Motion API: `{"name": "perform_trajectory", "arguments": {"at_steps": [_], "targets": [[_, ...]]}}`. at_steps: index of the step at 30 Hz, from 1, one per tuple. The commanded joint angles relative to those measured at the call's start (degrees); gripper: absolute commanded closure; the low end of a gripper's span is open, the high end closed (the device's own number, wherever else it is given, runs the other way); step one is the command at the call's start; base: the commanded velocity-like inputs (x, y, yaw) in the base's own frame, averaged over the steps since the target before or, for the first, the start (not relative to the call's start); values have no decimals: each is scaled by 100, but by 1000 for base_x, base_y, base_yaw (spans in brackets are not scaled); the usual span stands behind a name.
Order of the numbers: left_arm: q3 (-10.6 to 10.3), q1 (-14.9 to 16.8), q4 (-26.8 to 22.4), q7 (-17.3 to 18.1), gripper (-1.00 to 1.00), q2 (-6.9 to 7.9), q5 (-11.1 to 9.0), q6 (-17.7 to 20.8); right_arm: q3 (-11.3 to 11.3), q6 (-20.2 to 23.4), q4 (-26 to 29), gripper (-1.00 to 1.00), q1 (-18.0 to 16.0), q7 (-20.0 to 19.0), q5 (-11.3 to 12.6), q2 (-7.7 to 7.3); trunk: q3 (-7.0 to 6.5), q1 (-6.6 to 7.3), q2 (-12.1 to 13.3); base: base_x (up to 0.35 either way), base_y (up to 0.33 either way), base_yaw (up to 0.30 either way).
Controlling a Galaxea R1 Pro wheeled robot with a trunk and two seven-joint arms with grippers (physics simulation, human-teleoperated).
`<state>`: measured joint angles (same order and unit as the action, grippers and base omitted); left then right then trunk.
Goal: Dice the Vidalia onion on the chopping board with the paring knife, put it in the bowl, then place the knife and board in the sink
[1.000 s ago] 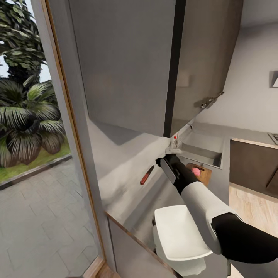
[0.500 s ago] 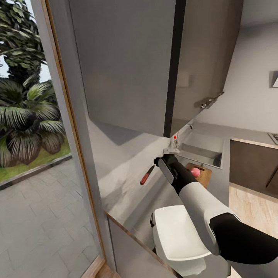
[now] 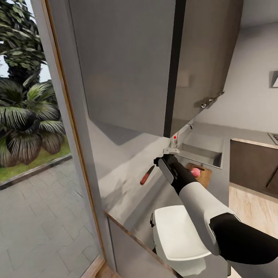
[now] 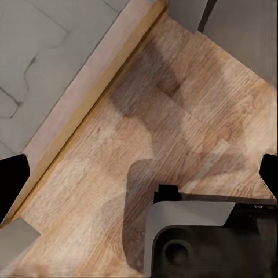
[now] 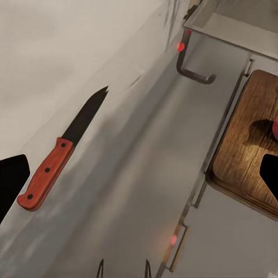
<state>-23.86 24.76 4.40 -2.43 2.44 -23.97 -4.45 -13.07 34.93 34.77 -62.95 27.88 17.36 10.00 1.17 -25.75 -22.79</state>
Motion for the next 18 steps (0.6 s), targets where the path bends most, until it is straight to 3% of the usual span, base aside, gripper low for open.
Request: {"name": "perform_trajectory", "arguments": {"at_steps": [1,7,11,18], "targets": [[-48,-18,20,48,-100,-30,-47,-5,-16,14,3,-100,-5,50,49,0,12,-4,-12,0,0,0],[-48,-346,22,417,-100,-189,-46,109,-13,14,3,-100,-3,49,42,0,12,-4,-12,0,0,0],[-48,-542,21,457,-100,-225,-46,118,-11,14,3,-100,-1,50,40,0,12,-4,-12,0,0,0],[-48,-586,19,463,-100,-235,-46,120,-20,14,-5,-100,-5,50,31,0,12,-4,-12,0,0,0]]}}
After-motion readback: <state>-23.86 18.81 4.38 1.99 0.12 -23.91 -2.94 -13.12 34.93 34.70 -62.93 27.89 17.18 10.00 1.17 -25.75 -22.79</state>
